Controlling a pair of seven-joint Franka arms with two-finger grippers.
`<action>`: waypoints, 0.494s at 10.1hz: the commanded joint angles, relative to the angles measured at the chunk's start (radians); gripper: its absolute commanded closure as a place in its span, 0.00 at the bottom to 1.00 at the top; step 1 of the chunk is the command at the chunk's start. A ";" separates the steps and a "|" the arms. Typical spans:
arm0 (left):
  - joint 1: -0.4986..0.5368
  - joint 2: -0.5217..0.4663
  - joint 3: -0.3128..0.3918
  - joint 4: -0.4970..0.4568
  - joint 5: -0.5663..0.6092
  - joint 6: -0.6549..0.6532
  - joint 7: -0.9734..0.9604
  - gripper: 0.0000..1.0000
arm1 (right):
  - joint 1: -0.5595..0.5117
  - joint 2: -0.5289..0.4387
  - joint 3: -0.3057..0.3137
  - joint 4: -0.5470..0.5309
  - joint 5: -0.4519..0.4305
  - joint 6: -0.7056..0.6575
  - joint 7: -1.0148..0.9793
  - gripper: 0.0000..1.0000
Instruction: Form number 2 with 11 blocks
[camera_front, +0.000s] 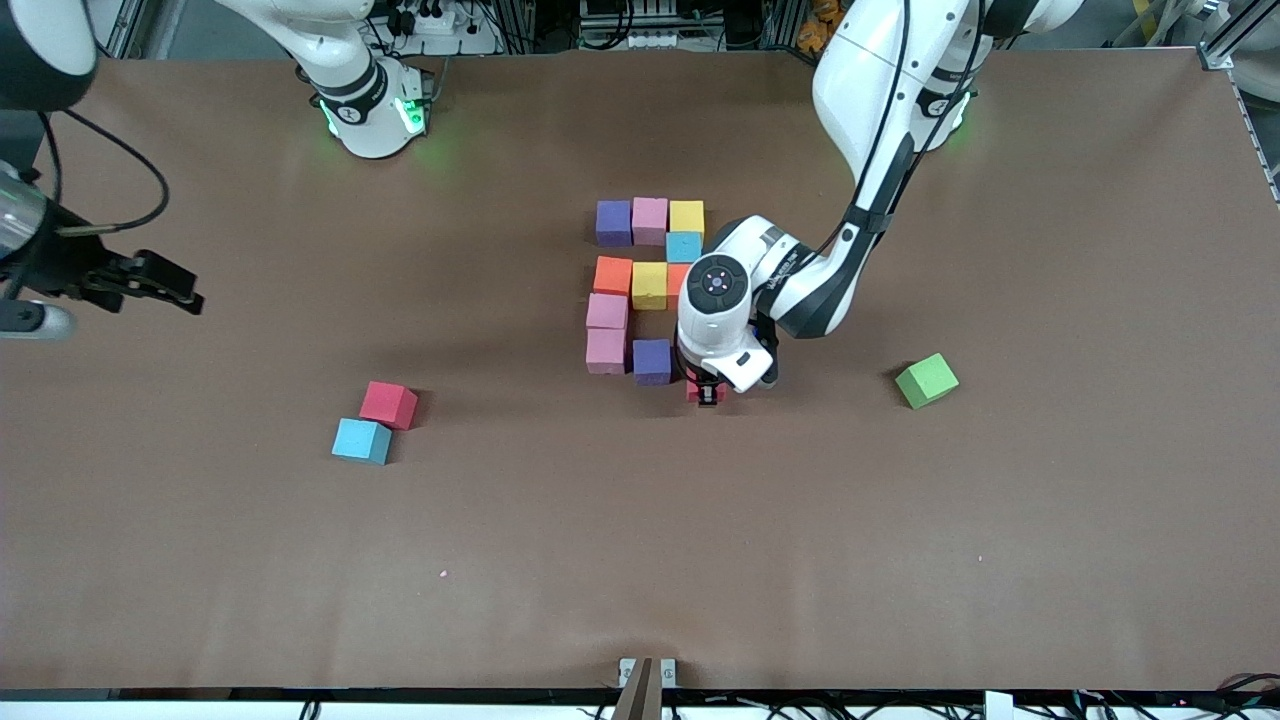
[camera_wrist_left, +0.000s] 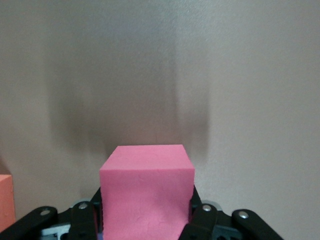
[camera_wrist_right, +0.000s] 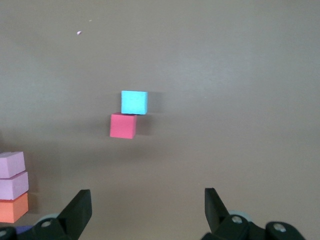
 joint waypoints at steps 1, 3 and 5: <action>-0.025 -0.005 0.007 -0.011 0.027 0.016 -0.046 0.42 | -0.025 -0.003 0.017 0.044 -0.054 -0.026 -0.065 0.00; -0.039 -0.005 0.007 -0.014 0.027 0.016 -0.048 0.42 | -0.035 0.001 0.012 0.076 -0.062 -0.029 -0.067 0.00; -0.043 -0.004 0.007 -0.029 0.027 0.037 -0.048 0.42 | -0.046 -0.001 0.012 0.096 -0.065 -0.051 -0.066 0.00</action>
